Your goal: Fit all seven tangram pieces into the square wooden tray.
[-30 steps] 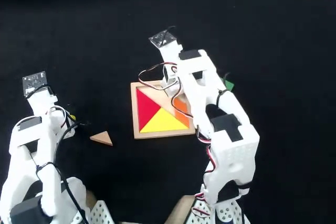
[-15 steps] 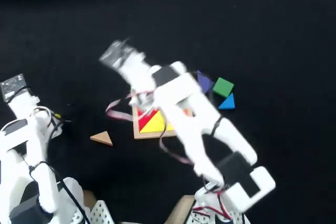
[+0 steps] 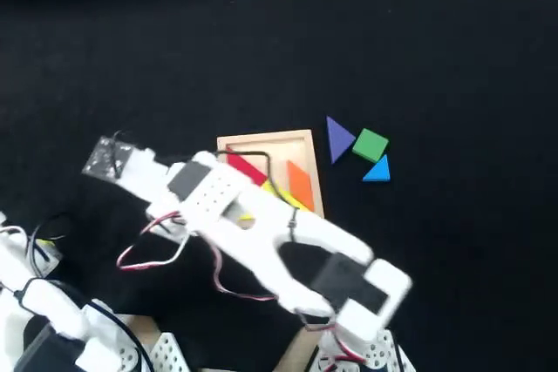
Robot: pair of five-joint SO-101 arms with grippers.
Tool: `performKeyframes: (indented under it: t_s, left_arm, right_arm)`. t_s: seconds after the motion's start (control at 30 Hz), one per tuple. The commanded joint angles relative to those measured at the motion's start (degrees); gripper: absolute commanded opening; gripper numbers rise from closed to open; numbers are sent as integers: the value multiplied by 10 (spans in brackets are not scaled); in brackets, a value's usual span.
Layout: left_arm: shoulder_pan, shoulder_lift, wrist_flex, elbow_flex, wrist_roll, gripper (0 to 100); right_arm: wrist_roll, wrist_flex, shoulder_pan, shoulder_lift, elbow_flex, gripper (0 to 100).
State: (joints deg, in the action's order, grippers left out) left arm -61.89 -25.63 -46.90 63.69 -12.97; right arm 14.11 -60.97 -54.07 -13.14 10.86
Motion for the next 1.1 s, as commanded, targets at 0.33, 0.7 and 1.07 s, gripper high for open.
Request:
performKeyframes:
  t_s: [0.33, 0.7, 1.07]
  left_arm:
    - [-11, 0, -5, 0, -6, 191]
    - [-10, 1, -5, 0, -6, 191]
    - [-9, 1, -4, 0, -6, 191]
  right_arm:
    - [-16, -105, -38, -156, -203, 237]
    - [-12, -109, -30, -182, -211, 151]
    - [32, -117, -18, -164, -190, 148]
